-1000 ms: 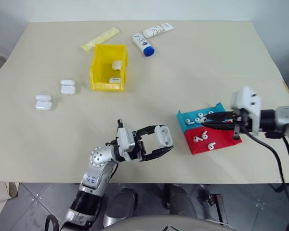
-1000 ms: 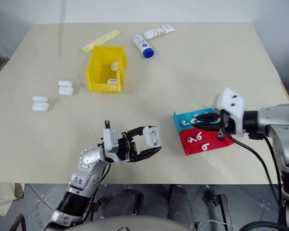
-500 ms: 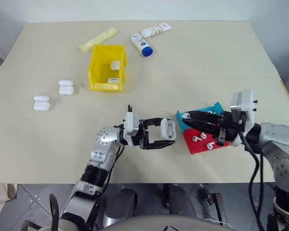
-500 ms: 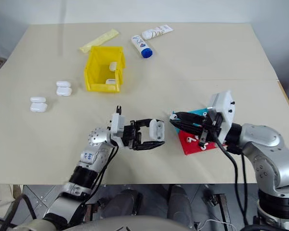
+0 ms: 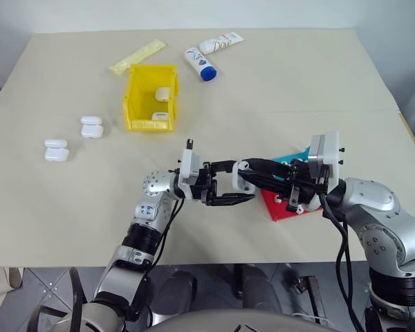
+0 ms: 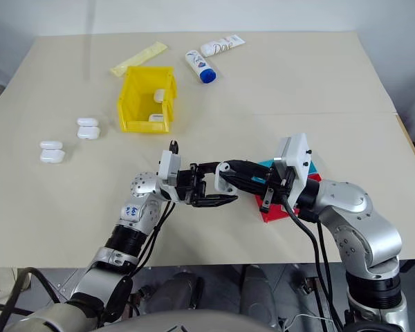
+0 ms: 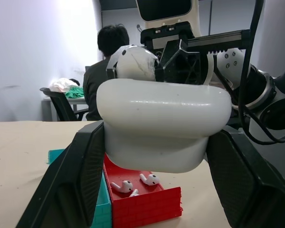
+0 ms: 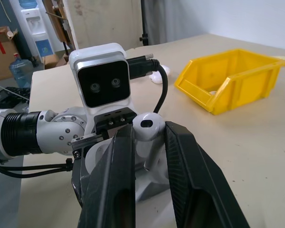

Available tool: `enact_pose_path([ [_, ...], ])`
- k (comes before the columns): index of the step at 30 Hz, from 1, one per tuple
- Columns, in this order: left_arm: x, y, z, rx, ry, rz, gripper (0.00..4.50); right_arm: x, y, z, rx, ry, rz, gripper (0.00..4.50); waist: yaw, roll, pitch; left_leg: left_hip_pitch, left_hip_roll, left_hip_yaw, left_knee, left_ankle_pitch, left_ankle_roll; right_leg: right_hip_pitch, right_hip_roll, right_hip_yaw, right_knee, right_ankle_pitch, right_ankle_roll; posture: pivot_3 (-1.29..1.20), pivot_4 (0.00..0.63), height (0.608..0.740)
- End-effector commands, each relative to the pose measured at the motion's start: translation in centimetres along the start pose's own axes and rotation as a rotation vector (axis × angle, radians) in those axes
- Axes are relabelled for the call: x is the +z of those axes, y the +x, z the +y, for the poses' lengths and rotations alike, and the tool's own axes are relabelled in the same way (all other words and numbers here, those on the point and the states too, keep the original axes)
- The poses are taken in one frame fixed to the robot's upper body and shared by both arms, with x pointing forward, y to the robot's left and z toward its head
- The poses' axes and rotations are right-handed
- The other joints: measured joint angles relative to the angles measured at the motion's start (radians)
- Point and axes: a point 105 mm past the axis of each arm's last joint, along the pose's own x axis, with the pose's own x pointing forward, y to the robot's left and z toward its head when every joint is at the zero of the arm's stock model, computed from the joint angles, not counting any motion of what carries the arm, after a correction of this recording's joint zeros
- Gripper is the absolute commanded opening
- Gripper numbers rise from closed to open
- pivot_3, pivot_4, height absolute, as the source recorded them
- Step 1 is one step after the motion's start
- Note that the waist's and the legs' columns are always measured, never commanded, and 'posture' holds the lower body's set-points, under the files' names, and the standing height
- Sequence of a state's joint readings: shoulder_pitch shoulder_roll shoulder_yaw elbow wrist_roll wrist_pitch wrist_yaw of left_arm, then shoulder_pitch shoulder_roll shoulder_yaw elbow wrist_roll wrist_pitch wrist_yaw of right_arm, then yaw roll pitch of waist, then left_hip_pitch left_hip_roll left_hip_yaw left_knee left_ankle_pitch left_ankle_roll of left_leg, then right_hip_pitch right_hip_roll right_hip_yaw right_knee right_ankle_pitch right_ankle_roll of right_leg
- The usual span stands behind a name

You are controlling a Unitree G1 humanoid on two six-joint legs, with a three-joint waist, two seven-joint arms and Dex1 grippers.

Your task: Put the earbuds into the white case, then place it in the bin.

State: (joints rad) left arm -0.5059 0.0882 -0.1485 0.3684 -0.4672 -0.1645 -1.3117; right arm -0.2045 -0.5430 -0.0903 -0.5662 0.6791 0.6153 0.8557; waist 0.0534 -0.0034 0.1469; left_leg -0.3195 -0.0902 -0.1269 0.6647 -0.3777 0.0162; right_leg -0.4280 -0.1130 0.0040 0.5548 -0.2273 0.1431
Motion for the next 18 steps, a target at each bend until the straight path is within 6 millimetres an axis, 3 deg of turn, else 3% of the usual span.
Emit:
enact_pose_path([
  [1, 1.2, 0.7, 0.3, -0.03, 0.044, -0.034, 2.81, 0.0, 0.2, 0.1, 0.002, -0.015, -0.018, 0.52, -0.002, 0.0, 0.0, 0.0, 0.0, 0.0, 0.0, 0.0, 0.0, 0.0, 0.0, 0.0, 0.0, 0.0, 0.0, 0.0, 0.15, 0.74],
  [18, 2.8, 1.4, 0.8, -0.076, 0.102, -0.079, 2.81, -3.4, 0.0, -1.3, -0.062, -0.015, 0.017, 0.52, -0.003, 0.0, 0.0, 0.0, 0.0, 0.0, 0.0, 0.0, 0.0, 0.0, 0.0, 0.0, 0.0, 0.0, 0.0, 0.0, 0.15, 0.74],
])
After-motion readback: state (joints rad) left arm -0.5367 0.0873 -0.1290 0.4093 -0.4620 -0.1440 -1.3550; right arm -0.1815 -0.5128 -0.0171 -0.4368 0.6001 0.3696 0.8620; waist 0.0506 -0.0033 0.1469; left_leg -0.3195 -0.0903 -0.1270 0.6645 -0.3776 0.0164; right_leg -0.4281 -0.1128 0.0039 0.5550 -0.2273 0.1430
